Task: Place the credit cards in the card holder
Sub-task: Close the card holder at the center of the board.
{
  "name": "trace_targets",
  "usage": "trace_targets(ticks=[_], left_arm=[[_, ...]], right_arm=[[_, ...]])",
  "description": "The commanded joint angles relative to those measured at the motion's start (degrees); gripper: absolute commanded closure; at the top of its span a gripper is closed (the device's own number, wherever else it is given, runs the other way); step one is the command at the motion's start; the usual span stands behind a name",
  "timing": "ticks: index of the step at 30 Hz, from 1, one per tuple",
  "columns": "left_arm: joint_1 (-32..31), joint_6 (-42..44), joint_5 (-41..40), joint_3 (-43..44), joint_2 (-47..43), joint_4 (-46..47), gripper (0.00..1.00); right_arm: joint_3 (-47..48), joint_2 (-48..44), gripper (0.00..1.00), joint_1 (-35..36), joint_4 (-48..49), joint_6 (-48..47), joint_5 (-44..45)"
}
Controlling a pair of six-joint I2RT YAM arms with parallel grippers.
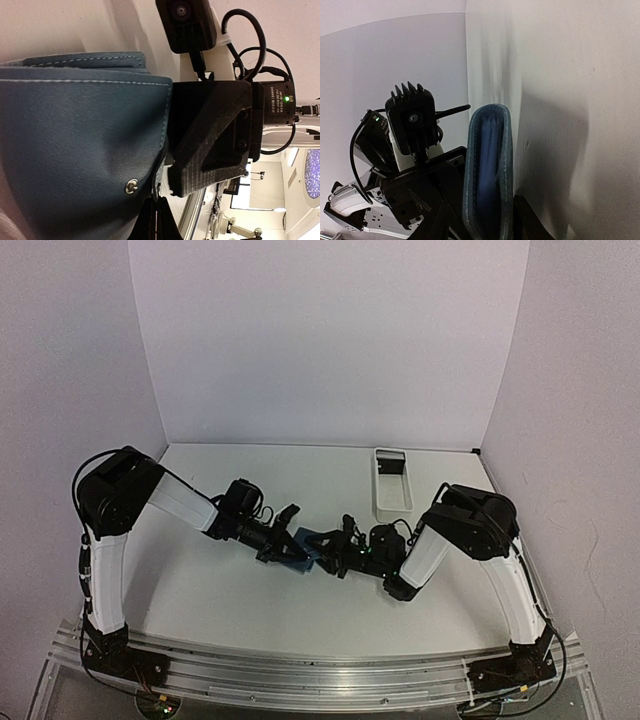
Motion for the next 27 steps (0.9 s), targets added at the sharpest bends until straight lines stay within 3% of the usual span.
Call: trace_targets(ticks=[1, 5, 9, 15, 21, 27], left_arm=[[0.66, 10.92, -1.44, 2.86, -0.70, -12.60, 1.00], [0.75, 15.95, -1.02, 5.35, -0.69, -17.45, 1.00], [0.84, 19.79, -0.77, 8.07, -0.68, -20.76, 1.00], [0.91, 22.54, 1.24, 12.01, -0.55, -26.60, 1.00], [0.92, 23.80, 2.01, 12.59, -1.09, -29.28, 1.00], [2.69, 20.57, 0.11, 10.76, 1.15, -26.26, 1.00]], right_arm=[[-2.31, -1.40, 0.64, -0.72, -0.66, -1.65, -0.25], [-2.30, -0.47, 0.86, -0.75, -1.58, -1.43, -0.94], [-2.02, 0.08, 1.00, -0.78, -3.15, -2.45, -3.71], [-1.07, -1.66, 1.00, -0.86, -10.12, -8.75, -13.69], [4.22, -3.81, 1.00, -0.73, -29.96, -22.55, -20.12], [8.57, -4.81, 0.78, -1.08, -41.29, -29.86, -21.41]])
